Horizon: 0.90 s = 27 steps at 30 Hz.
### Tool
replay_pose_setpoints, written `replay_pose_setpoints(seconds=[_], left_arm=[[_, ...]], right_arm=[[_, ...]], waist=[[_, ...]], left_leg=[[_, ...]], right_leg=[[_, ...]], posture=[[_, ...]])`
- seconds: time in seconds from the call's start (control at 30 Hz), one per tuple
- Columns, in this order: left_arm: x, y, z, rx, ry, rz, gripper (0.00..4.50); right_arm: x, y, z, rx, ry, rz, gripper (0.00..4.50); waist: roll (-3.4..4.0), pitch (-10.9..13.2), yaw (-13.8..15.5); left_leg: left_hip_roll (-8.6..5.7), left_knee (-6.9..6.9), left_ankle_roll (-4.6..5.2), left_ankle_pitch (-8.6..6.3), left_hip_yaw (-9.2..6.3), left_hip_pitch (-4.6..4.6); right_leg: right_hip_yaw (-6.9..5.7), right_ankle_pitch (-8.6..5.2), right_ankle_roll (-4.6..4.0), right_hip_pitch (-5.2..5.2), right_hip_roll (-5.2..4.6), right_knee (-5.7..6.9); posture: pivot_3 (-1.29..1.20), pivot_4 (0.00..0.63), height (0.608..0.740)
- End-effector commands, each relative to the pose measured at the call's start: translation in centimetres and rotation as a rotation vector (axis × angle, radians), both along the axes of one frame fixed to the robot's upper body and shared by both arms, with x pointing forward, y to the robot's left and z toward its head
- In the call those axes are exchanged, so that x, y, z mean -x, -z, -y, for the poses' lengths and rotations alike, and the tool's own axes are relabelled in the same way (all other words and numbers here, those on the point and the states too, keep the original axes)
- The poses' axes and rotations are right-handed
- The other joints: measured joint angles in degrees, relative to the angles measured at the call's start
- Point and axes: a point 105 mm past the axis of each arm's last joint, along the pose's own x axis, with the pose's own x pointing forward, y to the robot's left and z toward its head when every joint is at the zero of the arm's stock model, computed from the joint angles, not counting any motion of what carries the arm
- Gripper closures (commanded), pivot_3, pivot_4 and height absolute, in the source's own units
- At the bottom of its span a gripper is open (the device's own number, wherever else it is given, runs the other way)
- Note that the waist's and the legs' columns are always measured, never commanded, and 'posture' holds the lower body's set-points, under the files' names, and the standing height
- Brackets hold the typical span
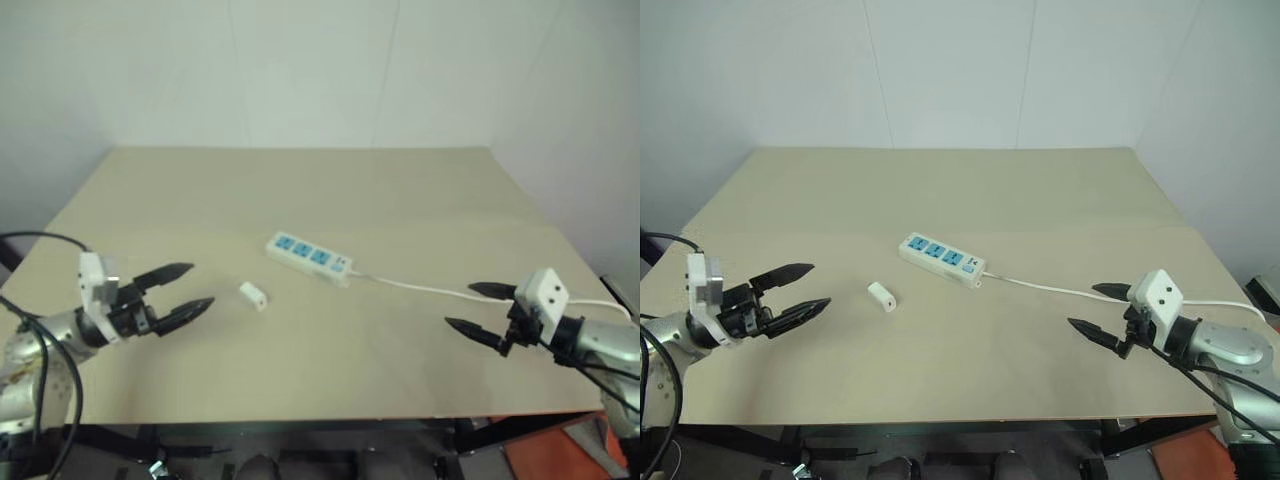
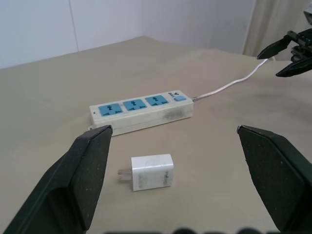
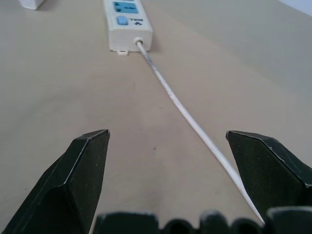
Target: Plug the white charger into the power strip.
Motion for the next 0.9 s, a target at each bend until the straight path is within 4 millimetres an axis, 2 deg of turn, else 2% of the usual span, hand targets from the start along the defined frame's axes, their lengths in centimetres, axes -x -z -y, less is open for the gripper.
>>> replay_pose_setpoints(seconds=[0.03,0.2,0.3,0.5,0.7,0.9], left_arm=[[-0.2,-1.4,0.6,-0.020,0.024,0.072,0.02],[-1.0,-1.1,0.6,-0.044,-0.006,0.068,0.02],[-0.8,-1.1,0.5,-0.046,0.004,0.072,0.02],[-0.9,-1.8,0.0,-0.042,-0.028,0.101,0.02],[-1.0,-2.2,0.3,-0.040,0.004,0.105,0.02],[-1.4,-2.6,-0.4,-0.052,-0.002,0.103,0.02]], right_arm=[[-0.2,-1.0,0.0,0.012,0.007,0.047,0.00],[-0.3,-0.8,0.3,0.022,0.036,0.046,0.00],[-0.2,-0.5,0.3,0.026,0.042,0.047,0.00],[-0.4,-0.3,0.1,0.014,0.049,0.045,0.00],[-0.5,-0.2,0.2,0.019,0.052,0.045,0.00],[-0.2,0.0,0.3,0.014,0.060,0.046,0.00]], waist=[[0.00,0.00,0.02],[0.00,0.00,0.14],[0.00,0.00,0.06],[0.00,0.00,-0.06],[-0.01,0.00,0.01],[0.00,0.00,-0.03]], left_leg=[[0.00,0.00,0.00,0.00,0.00,0.00],[-0.01,0.00,0.00,0.00,0.00,-0.02],[0.00,-0.01,0.00,0.00,0.00,-0.03],[0.00,-0.01,0.00,0.00,0.01,-0.02],[0.00,-0.01,0.00,0.00,0.00,-0.04],[0.00,-0.02,0.00,0.00,0.00,-0.04]], right_leg=[[0.00,0.00,0.00,0.00,0.00,0.00],[-0.01,0.00,0.00,0.00,-0.01,-0.01],[0.00,0.00,0.00,-0.01,0.00,-0.02],[0.00,0.00,0.00,-0.02,0.00,-0.01],[0.00,0.00,0.00,-0.02,-0.01,-0.03],[0.00,-0.01,0.01,-0.02,0.00,-0.04]], posture=[[0.00,0.150,0.740],[0.00,0.150,0.740],[0.00,0.150,0.740],[0.00,0.150,0.740],[0.00,0.150,0.740],[0.00,0.150,0.740]])
